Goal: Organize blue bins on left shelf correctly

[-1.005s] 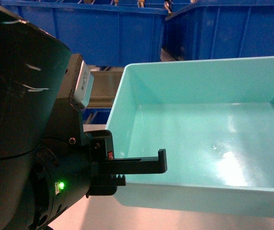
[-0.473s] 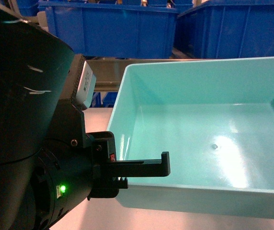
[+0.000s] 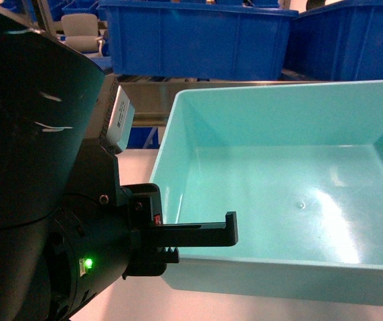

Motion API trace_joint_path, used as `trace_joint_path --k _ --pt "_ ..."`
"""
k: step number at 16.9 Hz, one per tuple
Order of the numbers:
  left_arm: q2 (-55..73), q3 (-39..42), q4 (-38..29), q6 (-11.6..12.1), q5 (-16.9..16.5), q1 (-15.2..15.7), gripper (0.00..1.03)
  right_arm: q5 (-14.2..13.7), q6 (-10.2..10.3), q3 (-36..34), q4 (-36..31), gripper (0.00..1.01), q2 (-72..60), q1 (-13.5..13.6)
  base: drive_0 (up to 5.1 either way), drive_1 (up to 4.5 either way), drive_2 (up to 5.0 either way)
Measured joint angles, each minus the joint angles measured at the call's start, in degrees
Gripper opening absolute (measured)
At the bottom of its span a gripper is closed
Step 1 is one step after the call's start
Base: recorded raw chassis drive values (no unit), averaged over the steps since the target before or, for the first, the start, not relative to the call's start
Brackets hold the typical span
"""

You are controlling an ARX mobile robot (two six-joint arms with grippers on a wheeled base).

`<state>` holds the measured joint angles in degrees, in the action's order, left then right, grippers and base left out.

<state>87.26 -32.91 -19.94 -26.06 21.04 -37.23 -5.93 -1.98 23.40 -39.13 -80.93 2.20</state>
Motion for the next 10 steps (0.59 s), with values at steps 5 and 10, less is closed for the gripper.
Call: trace_joint_path --k 5,10 --pt "0.0 0.0 -0.1 0.0 0.1 0.0 0.02 0.0 0.0 0.0 -0.2 0.02 0.0 0.0 -5.0 2.40 2.4" --pt "0.0 0.0 0.0 0.0 0.1 0.0 0.02 0.0 0.0 0.0 -0.1 0.02 0.0 0.0 -5.0 2.40 2.4"
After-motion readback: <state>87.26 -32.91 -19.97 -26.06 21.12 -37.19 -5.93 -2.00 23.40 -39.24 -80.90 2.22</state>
